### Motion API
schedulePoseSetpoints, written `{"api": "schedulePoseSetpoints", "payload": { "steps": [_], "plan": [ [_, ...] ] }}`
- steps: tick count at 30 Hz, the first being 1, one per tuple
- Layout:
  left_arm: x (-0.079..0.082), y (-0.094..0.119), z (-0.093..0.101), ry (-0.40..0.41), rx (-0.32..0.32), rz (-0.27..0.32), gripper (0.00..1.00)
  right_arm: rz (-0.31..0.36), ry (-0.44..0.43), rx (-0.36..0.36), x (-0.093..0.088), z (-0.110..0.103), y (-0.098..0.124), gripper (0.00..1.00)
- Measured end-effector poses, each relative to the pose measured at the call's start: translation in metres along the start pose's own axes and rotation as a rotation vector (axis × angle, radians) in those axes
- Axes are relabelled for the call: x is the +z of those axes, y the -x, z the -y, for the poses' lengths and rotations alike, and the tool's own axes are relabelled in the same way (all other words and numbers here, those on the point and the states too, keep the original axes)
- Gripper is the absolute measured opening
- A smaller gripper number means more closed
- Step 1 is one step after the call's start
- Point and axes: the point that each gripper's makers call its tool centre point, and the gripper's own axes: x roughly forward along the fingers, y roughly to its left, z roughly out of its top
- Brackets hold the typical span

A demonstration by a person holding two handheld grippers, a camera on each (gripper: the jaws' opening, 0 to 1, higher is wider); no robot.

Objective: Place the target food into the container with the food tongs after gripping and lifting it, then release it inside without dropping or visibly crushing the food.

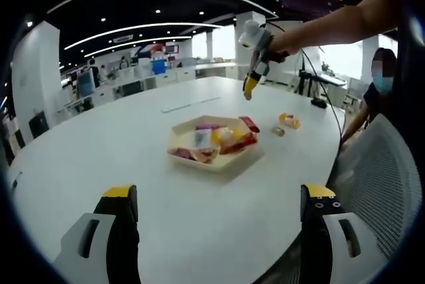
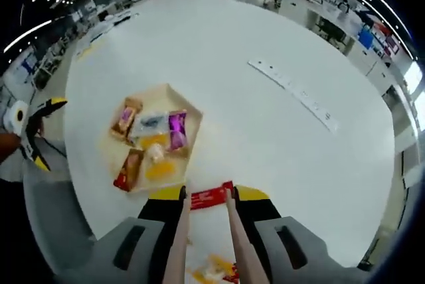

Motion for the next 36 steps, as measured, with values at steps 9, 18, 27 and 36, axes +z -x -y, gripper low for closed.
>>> {"api": "schedulePoseSetpoints", "payload": {
  "steps": [9,18,27,36],
  "plan": [
    [-0.001,0.000,-0.001,0.006,0.003,-0.006,0.99,-0.019,-0.042,0.007,-0.007,0.001,-0.018,0.28],
    [-0.004,-0.001,0.000,0.008,0.001,-0.021,0.99,-0.047,-0.084,0.007,-0.011,0.002,-0.038,0.28],
    [-0.004,-0.001,-0.002,0.017,0.006,-0.018,0.99,-0.087,-0.142,-0.004,-0.027,0.006,-0.050,0.28],
    [-0.005,-0.001,-0.001,0.017,0.005,-0.024,0.99,-0.084,-0.192,0.004,-0.029,0.007,-0.055,0.28]
  ]
}}
